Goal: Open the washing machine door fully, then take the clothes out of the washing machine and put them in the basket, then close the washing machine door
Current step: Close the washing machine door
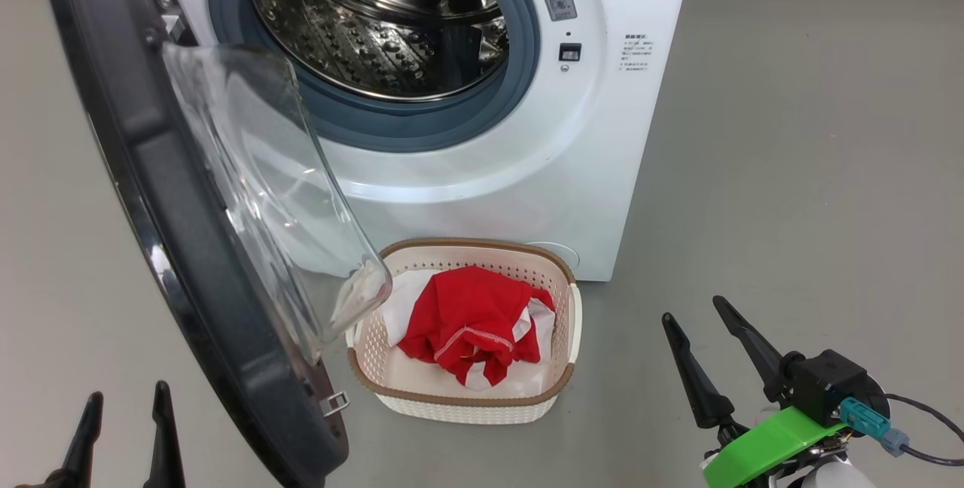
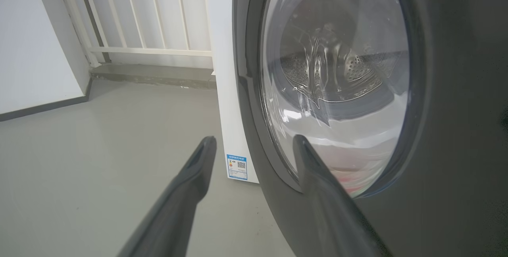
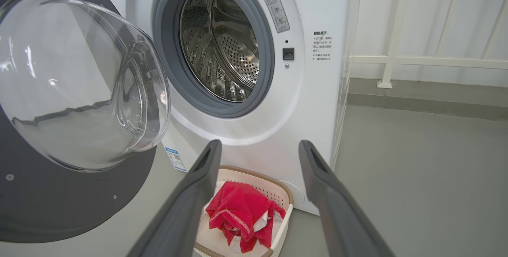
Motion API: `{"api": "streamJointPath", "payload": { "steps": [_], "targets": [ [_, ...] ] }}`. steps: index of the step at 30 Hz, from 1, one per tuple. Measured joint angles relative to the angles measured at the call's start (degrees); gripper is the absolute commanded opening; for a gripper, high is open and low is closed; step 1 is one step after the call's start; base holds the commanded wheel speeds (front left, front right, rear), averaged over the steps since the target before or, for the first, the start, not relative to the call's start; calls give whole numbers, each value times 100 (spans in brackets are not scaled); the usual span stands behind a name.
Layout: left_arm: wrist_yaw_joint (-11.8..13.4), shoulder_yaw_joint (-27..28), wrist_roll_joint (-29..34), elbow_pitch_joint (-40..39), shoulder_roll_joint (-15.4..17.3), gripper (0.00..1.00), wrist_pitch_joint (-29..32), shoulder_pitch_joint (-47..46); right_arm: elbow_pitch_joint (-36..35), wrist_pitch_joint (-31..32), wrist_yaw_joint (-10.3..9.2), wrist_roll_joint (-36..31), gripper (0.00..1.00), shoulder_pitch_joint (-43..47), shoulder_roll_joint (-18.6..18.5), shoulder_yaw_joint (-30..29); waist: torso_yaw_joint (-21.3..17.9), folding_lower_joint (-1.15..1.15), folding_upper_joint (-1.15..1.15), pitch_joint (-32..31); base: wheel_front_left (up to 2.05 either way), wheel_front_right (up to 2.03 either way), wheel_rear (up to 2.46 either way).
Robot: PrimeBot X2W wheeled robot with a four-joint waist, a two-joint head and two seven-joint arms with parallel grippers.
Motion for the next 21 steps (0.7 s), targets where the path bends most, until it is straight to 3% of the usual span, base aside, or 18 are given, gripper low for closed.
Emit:
{"api": "streamJointPath", "payload": {
  "steps": [10, 11, 12, 16, 21],
  "targets": [
    [0, 112, 25, 188, -24, 98, 0, -7, 0, 0, 0, 0, 100, 0, 0, 1, -34, 0, 0, 16, 0, 0, 0],
    [0, 130, -41, 204, -32, 33, 0, -20, 0, 0, 0, 0, 100, 0, 0, 1, -35, 0, 0, 15, 0, 0, 0],
    [0, 146, -120, 203, -41, 0, 0, -40, 0, 0, 0, 0, 100, 0, 0, 0, -35, 0, 0, 13, 0, 0, 0],
    [0, 237, -759, 177, -75, 0, 0, -211, 0, 0, 0, 0, 100, 0, 0, -27, -22, 0, 0, -3, 0, 0, 0],
    [10, 303, -2548, -53, -89, 0, 224, -548, 1, 0, 0, 0, 100, 1, 4, -32, -10, 0, 0, -65, 0, 0, 0]
  ]
}}
